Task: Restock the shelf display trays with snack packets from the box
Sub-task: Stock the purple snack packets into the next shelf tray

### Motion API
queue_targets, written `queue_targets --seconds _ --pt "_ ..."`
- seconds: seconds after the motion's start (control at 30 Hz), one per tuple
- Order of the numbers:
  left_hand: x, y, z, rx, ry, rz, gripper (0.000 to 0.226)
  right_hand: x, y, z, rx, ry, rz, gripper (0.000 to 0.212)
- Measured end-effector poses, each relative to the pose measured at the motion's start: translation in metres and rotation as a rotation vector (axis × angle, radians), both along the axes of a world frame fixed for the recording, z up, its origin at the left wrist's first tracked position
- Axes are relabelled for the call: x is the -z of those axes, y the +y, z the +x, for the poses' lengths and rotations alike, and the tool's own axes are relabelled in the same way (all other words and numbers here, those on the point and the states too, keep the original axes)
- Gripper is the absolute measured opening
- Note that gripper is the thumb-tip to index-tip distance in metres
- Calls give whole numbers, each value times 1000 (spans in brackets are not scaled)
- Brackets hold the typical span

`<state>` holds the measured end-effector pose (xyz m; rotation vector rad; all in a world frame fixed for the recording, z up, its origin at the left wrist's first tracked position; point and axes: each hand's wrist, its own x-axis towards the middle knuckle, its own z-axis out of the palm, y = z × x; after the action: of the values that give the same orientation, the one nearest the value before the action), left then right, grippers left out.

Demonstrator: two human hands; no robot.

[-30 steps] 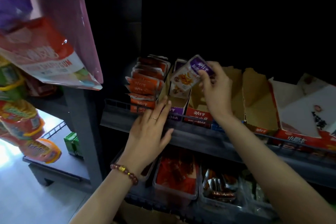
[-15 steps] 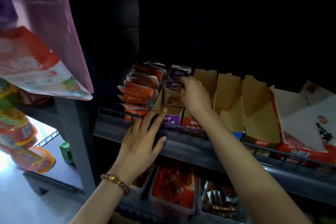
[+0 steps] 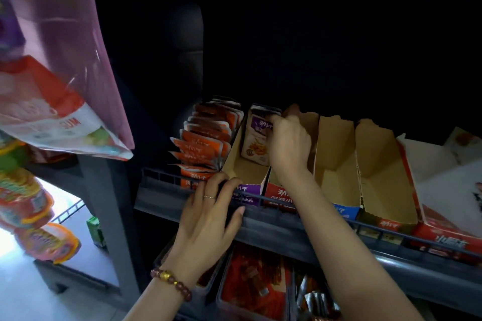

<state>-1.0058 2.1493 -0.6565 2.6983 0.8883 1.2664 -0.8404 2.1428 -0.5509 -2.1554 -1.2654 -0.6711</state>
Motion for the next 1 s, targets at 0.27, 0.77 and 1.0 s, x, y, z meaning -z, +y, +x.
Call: queue_targets --seconds 0.27,0.77,1.0 --pt "2 3 -3 2 41 12 45 2 2 -1 -42 33 -33 25" --pt "1 2 -3 22 29 -1 44 -7 -9 -13 -2 114 -303 24" --pt "1 2 -4 34 35 -11 45 -3 -3 -8 -32 47 -341 34"
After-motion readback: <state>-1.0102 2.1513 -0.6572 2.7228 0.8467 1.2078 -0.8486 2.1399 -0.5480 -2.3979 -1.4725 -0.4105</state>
